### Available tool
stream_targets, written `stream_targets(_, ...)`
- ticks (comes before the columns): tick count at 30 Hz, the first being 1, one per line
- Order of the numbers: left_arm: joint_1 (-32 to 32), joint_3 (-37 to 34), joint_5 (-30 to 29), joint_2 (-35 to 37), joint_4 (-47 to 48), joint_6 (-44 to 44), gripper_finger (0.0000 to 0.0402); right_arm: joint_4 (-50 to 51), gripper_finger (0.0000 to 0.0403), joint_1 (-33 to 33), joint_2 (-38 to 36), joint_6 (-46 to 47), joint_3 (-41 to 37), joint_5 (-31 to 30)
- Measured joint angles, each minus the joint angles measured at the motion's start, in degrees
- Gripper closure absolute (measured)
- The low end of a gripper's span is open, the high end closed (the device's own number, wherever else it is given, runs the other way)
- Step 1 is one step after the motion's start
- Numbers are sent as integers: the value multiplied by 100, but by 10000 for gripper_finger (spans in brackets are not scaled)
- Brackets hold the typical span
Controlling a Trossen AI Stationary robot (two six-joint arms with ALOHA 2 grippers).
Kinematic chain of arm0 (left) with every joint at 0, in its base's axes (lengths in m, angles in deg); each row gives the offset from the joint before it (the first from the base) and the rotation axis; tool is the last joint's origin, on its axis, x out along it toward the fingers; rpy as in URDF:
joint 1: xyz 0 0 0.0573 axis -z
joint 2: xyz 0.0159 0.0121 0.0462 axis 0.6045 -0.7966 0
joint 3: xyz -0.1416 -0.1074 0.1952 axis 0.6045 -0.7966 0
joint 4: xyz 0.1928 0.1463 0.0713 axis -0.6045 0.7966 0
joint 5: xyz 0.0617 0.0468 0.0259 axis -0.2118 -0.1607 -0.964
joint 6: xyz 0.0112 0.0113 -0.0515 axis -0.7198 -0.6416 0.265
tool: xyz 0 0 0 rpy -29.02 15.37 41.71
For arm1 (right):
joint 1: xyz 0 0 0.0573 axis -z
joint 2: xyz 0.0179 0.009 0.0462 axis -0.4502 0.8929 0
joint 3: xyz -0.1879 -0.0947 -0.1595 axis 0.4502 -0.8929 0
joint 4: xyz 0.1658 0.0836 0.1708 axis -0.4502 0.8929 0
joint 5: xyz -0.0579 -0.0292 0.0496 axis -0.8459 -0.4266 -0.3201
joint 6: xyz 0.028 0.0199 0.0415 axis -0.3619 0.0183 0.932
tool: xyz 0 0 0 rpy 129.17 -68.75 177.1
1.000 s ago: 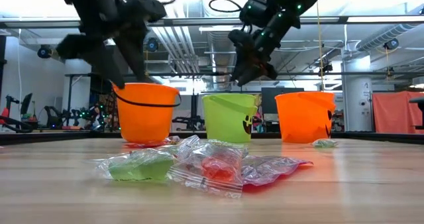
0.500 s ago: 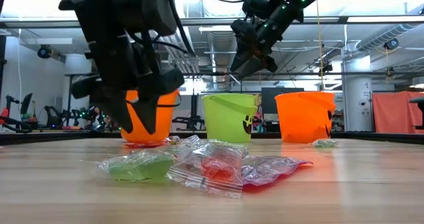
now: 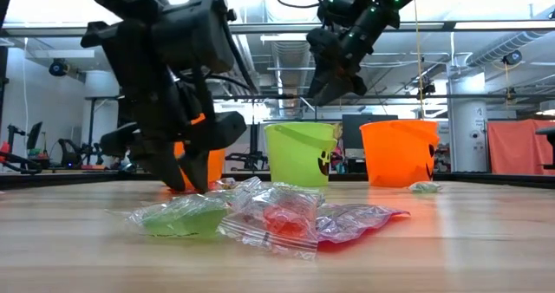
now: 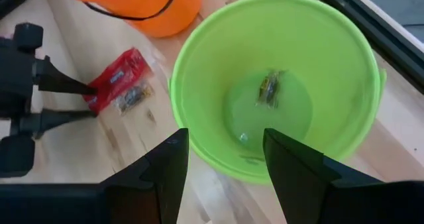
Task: Sort candy by brand, put in halloween buckets
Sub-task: Put the red candy into the left orange bucket
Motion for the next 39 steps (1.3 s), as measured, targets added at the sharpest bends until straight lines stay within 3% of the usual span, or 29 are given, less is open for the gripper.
stream_targets(6, 62, -88, 24, 6, -38, 27, 389, 39, 216, 0, 0, -55, 0, 3)
stream_targets(13, 515, -120, 552, 650, 92, -472, 400, 472, 216, -66, -161, -236, 2, 142)
stream_targets(19, 1003, -266, 353, 1890, -67, -1151, 401, 653, 216, -286, -502, -453, -80, 222)
stream_targets(24, 1185, -267, 254, 2870, -703, -2407, 402, 360, 216, -648, -672, -1050, -92, 904)
stream_targets(28, 994, -262, 566, 3507, -1297, -2959, 402, -176, 216, -1199, -705, -1832, -83, 1314)
stream_targets(31, 749, -259, 967, 3806, -1361, -2889, 402, -483, 216, -1724, -699, -2399, 45, 1043)
stream_targets(37, 429, -262, 1387, 4051, -1408, -2773, 401, -632, 216, -2579, -689, -3337, 288, -401)
stream_targets(39, 387, -262, 1485, 4052, -1495, -2813, 401, -685, 216, -2689, -682, -3442, 287, -639)
